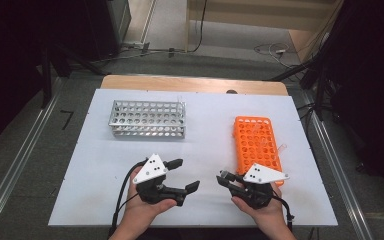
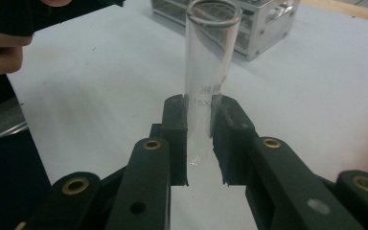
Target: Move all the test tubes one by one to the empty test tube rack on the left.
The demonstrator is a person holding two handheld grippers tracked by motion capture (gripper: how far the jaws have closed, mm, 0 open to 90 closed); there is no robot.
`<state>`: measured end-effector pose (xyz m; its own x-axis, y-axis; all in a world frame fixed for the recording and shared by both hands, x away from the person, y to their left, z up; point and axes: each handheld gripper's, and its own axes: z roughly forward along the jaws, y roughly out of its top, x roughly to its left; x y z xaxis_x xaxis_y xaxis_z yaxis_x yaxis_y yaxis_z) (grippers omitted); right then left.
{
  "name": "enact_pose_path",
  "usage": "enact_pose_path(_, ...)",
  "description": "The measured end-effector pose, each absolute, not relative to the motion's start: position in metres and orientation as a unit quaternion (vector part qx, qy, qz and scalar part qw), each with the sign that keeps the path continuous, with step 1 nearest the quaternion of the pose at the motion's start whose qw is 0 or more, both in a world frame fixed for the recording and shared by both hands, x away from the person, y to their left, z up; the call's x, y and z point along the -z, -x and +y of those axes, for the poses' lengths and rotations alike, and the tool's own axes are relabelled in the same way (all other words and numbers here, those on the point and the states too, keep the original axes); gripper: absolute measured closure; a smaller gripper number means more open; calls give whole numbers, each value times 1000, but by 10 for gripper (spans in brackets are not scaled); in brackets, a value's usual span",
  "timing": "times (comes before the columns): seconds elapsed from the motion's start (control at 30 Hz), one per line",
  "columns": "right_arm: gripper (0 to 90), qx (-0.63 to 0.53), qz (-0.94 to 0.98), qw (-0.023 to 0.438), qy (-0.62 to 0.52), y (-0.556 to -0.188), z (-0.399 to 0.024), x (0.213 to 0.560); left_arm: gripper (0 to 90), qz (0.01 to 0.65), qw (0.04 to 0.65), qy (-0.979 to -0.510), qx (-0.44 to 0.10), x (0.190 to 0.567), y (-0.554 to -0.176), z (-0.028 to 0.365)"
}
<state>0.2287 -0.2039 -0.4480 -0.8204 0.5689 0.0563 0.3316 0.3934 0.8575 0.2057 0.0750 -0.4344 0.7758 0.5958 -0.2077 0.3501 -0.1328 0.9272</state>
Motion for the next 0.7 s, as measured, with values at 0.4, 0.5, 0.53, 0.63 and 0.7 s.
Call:
enact_pose_path(0.4, 741, -469, 839, 112, -250, -220, -186, 452, 426, 296, 577, -756, -87, 438, -202, 51)
enact_pose_path(0.5, 741, -467, 843, 108, -243, -218, -182, 453, 501, 293, 580, -755, -82, 437, -202, 47)
enact_pose_path(0.53, 741, -467, 843, 108, -243, -218, -182, 453, 501, 292, 581, -755, -80, 437, -202, 46)
enact_pose_path(0.63, 741, -466, 846, 105, -239, -216, -179, 453, 539, 291, 581, -756, -80, 437, -202, 44)
enact_pose_path(0.7, 741, -466, 847, 103, -235, -215, -177, 453, 564, 290, 580, -757, -81, 438, -202, 42)
